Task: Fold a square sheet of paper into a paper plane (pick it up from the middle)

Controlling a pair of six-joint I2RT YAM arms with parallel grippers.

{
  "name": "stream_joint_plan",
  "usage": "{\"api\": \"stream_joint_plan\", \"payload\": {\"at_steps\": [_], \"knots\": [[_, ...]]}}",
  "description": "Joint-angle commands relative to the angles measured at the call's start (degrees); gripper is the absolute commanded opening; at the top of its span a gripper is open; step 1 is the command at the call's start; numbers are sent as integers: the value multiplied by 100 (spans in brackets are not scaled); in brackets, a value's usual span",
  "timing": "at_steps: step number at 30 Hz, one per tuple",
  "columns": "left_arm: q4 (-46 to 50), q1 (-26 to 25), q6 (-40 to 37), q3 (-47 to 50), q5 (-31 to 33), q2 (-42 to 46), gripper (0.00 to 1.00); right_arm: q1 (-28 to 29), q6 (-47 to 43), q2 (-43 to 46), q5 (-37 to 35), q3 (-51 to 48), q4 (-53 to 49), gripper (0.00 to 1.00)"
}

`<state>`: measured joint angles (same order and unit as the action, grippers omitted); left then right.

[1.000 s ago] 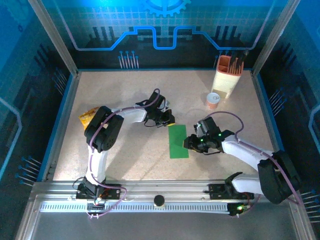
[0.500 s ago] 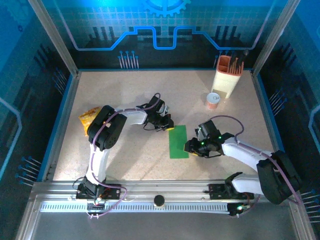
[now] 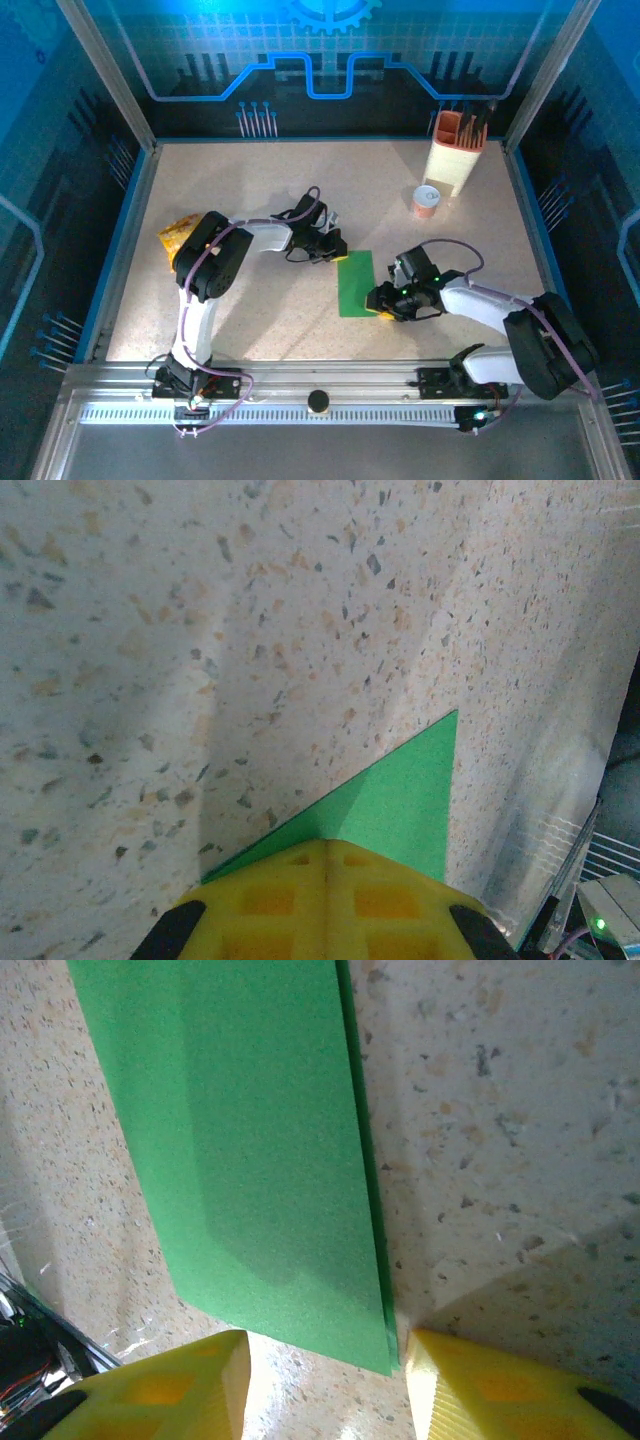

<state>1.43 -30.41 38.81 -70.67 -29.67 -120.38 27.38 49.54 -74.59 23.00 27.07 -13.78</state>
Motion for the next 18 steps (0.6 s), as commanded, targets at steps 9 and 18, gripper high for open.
{"api": "stream_joint_plan", "payload": {"at_steps": [9, 18], "knots": [[631, 5, -171, 254, 308, -118, 0, 143, 231, -117, 155, -84, 185, 46], [627, 9, -128, 191, 271, -109, 0, 180, 273, 256, 20, 17, 279, 43]]}}
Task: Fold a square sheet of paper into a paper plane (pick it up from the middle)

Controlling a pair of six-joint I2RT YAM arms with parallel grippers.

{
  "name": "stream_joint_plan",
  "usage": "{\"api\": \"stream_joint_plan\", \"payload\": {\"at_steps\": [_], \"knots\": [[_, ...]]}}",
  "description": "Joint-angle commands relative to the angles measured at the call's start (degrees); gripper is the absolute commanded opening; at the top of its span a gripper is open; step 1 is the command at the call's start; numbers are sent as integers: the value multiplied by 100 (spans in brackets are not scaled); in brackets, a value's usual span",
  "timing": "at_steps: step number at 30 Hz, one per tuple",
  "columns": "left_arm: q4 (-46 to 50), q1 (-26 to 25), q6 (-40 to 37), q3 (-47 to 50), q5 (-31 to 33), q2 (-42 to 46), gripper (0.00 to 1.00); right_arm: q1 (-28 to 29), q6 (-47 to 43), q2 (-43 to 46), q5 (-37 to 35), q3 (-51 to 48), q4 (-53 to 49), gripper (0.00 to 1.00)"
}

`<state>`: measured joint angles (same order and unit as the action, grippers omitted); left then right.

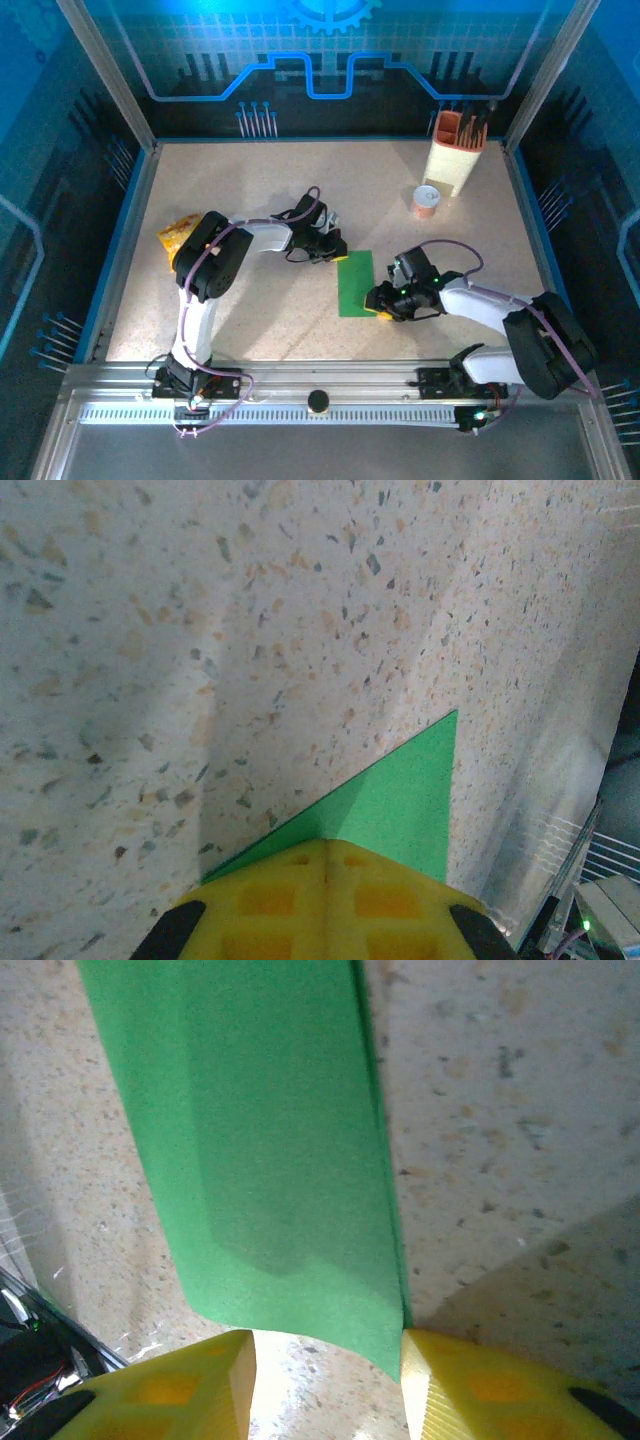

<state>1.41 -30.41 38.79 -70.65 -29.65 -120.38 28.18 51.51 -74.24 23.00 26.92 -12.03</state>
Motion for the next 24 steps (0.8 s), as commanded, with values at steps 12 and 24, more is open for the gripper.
{"api": "stream_joint_plan", "payload": {"at_steps": [12, 24], "knots": [[616, 9, -126, 218, 214, -58, 0, -68, 105, 115, 290, 124, 346, 44], [670, 9, -132, 160, 216, -3, 0, -15, 262, 116, 0, -65, -40, 44]]}}
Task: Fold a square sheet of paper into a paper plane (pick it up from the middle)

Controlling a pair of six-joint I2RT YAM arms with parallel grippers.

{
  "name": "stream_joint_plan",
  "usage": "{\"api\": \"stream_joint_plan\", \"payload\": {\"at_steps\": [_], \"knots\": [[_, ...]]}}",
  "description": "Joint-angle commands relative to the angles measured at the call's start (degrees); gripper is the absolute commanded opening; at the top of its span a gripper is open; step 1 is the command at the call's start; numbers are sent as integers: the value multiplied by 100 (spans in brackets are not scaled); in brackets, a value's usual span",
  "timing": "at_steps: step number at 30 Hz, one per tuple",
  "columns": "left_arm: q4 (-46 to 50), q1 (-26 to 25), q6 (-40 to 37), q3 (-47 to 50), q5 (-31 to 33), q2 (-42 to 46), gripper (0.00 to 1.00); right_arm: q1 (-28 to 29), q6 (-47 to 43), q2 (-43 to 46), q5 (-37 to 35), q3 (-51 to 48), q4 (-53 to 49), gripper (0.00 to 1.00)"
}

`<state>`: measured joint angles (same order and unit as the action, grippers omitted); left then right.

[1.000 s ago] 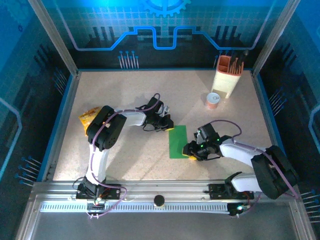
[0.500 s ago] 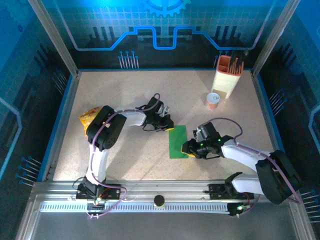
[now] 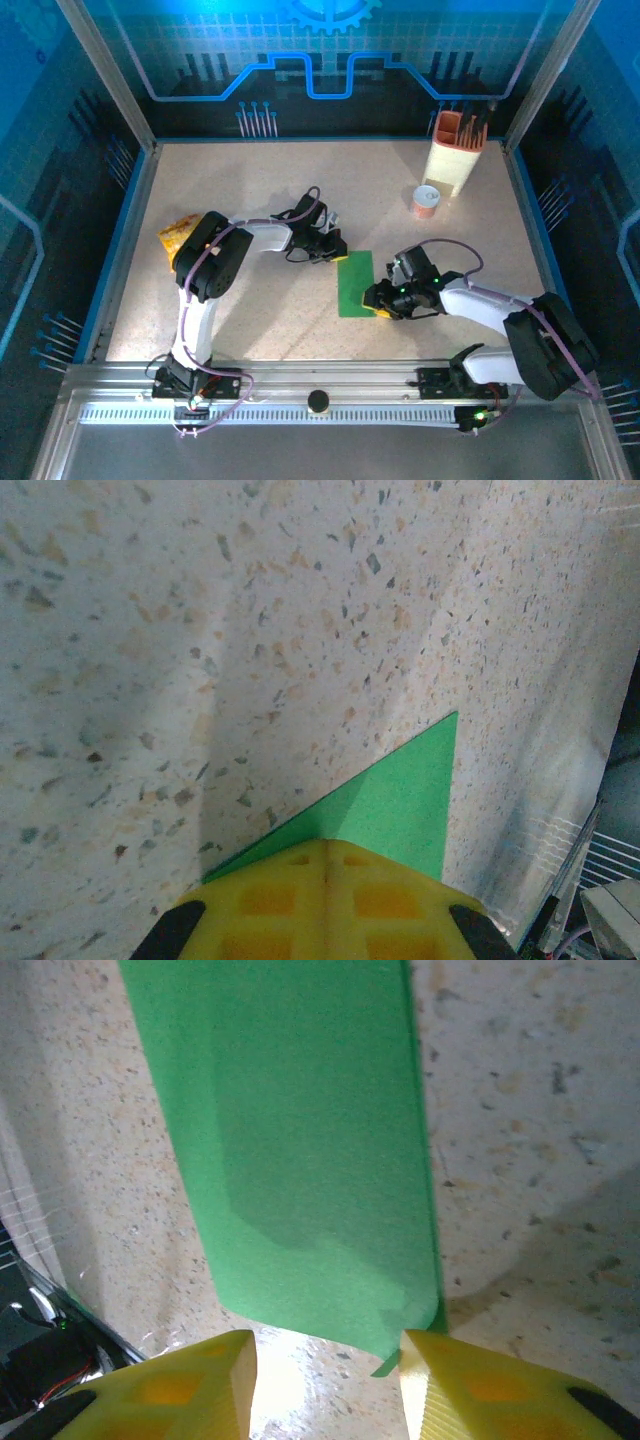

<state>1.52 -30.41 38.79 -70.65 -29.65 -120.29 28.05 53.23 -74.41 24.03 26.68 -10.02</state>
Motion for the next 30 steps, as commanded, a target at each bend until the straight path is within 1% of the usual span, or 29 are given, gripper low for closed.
{"api": "stream_joint_plan", "payload": {"at_steps": [1, 5, 16, 21, 25, 27, 30], "knots": [[665, 9, -134, 157, 212, -7, 0, -2, 62, 159, -120, -28, -308, 44], [674, 12, -132, 133, 212, -12, 0, 4, 8, 99, -81, 14, -379, 44], [683, 9, -121, 119, 181, 6, 0, 104, 159, -188, -117, 38, -100, 44], [665, 9, -113, 157, 175, 41, 0, 104, 285, 57, -56, -106, 341, 42], [640, 9, -117, 174, 130, 51, 0, 88, 289, 395, -231, -92, 361, 41], [582, 9, -99, 208, 111, 80, 0, 6, 248, 398, -84, -54, 442, 40], [548, 8, -72, 216, 90, 112, 0, -85, 79, 283, 116, 82, 310, 40]]}}
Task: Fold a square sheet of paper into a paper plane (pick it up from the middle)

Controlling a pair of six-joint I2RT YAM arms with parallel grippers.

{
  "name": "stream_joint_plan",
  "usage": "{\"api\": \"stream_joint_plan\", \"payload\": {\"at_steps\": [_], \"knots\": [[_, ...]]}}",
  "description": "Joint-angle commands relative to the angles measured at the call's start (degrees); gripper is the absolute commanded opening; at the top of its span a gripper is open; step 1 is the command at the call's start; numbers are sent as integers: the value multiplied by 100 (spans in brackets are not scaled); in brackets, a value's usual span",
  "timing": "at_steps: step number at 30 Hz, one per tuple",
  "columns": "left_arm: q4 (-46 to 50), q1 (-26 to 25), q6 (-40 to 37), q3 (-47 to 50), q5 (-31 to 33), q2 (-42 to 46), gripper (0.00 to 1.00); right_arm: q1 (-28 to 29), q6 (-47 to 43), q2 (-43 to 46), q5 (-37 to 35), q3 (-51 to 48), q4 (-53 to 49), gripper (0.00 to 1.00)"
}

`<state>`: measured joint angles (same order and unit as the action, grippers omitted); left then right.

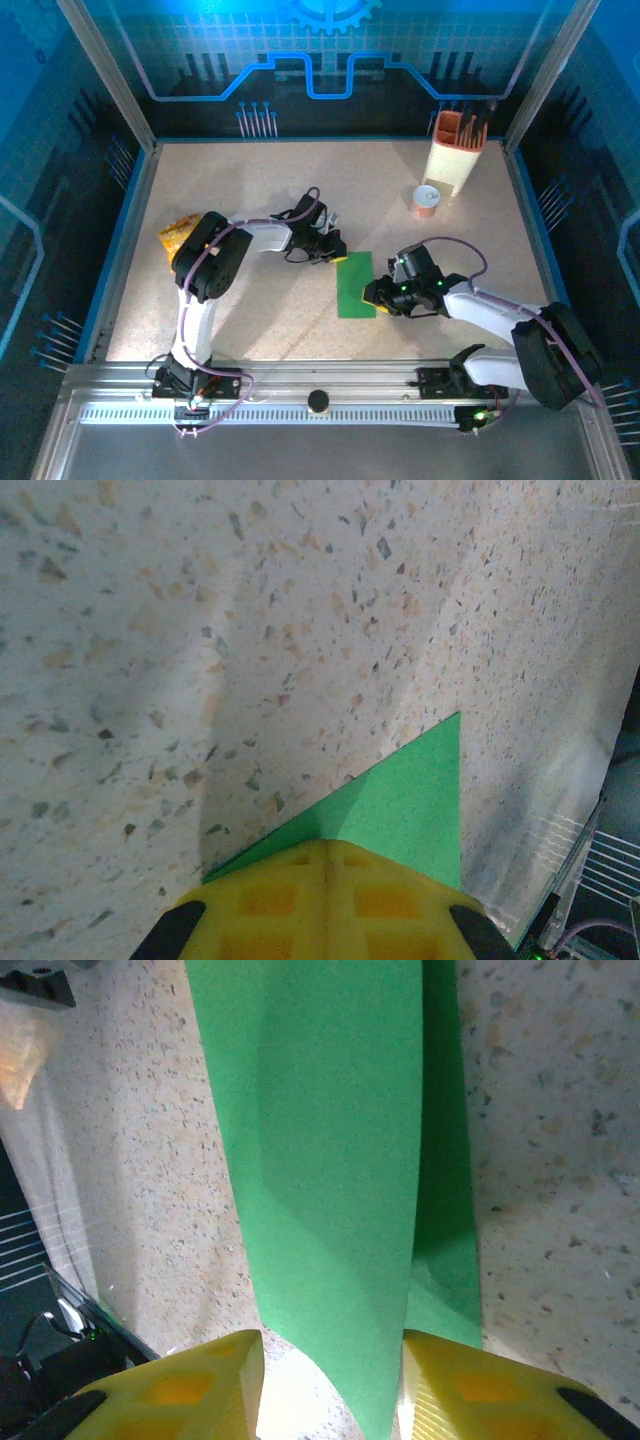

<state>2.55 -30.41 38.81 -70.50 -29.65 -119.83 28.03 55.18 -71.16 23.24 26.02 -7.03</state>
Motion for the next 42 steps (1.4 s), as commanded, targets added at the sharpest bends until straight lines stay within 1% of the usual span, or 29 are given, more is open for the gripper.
{"api": "stream_joint_plan", "payload": {"at_steps": [1, 3, 5, 8, 12, 15, 21, 25, 28, 29, 36, 38, 41, 42], "knots": [[415, 12, -65, 198, 78, 74, 0, -94, -142, -101, 248, 155, 58, 41], [372, 9, -31, 199, 64, 83, 0, -118, -112, -275, 394, 157, 250, 41], [378, 4, -16, 194, 57, 90, 0, -132, -68, -444, 405, 177, 284, 41], [370, 8, -9, 211, 52, 100, 0, -156, -13, -572, 451, 88, 620, 40], [362, 8, -17, 237, 28, 112, 0, -369, -93, -636, 607, 79, 838, 37], [307, 0, 20, 258, 19, 135, 0, -564, -144, -701, 861, 87, 1124, 37], [132, -15, 117, 296, -38, 198, 0, -787, -467, -1128, 1131, 461, 964, 32], [149, -8, 124, 260, -41, 228, 0, -970, -637, -1347, 1330, 570, 984, 23], [102, -16, 124, 255, -69, 258, 0, -1037, -921, -1474, 1526, 701, 793, 22], [95, -15, 124, 251, -80, 272, 0, -1039, -972, -1510, 1503, 719, 720, 20], [115, -13, 123, 217, -88, 274, 1, -1017, -1022, -1645, 1473, 676, 822, 19], [131, -8, 97, 220, -73, 282, 1, -1010, -1079, -1714, 1437, 698, 760, 15], [220, -18, 81, 229, 41, 372, 0, -997, -1073, -1739, 1426, 723, 697, 12], [199, -26, 83, 269, 70, 473, 2, -993, -1056, -1727, 1428, 729, 686, 10]]}}
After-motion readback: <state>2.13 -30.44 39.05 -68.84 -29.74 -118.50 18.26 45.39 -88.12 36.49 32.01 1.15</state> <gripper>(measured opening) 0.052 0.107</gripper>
